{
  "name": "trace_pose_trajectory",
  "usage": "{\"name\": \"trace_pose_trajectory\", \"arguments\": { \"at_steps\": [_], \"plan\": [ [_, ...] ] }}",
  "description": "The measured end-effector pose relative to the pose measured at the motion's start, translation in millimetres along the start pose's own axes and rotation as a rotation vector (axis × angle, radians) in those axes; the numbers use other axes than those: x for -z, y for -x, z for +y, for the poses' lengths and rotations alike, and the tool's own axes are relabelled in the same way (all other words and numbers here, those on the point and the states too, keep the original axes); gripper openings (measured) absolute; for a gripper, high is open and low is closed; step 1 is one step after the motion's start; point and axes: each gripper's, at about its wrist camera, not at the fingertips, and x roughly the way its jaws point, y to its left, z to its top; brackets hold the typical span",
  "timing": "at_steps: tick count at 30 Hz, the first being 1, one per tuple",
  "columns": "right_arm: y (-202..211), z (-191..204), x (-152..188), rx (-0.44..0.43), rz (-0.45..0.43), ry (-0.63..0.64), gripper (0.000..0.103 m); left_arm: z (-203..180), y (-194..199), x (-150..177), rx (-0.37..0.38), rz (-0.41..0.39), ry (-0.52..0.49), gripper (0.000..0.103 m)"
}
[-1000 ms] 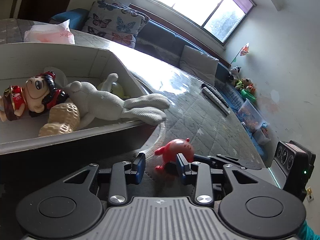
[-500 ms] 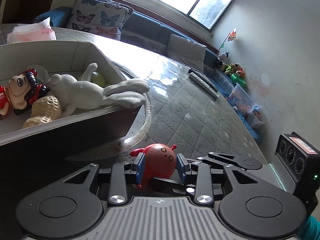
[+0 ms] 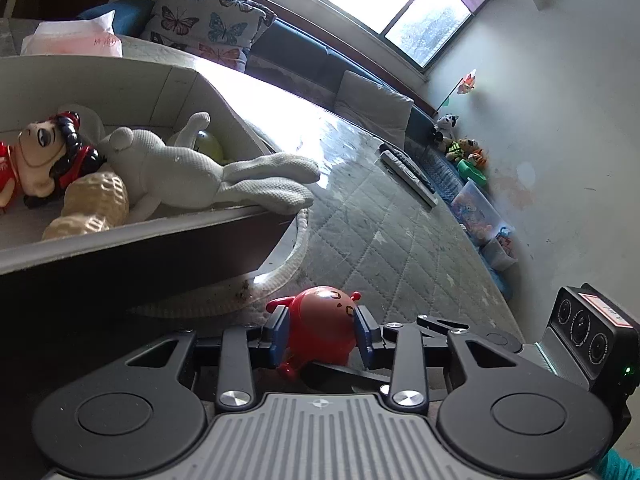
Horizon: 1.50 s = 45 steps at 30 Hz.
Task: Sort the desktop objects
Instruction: 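Lift the red figure with the left gripper into the box, then open the left gripper to release the red figure in the box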
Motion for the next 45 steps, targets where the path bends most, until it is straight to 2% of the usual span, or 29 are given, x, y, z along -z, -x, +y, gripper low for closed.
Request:
{"name": "trace_pose_trajectory", "arguments": {
  "at_steps": [7, 15, 23, 28, 33, 38, 45],
  "plan": [
    [13, 16, -4, 0.011, -0.027, 0.04, 0.048, -4, 23, 4, 0.03, -0.05, -0.009, 0.038],
    [29, 43, -38, 0.003, -0.136, 0.128, 0.048, -7, 69, -10, 0.049, -0.196, -0.019, 0.038],
    [-6, 56, -82, -0.02, -0.184, 0.183, 0.047, 19, 85, -42, 0.004, -0.3, 0.026, 0.038],
    [-36, 51, -95, -0.022, -0.148, 0.161, 0.047, 44, 72, -57, -0.016, -0.283, 0.084, 0.036],
    [-54, 48, -90, -0.022, -0.108, 0.156, 0.048, 63, 58, -53, -0.037, -0.26, 0.121, 0.036],
    [-56, 50, -86, -0.016, -0.106, 0.164, 0.048, 70, 55, -49, -0.051, -0.247, 0.142, 0.036],
    [-43, 53, -84, -0.004, -0.13, 0.161, 0.051, 60, 70, -45, -0.075, -0.271, 0.122, 0.036]
  ]
}}
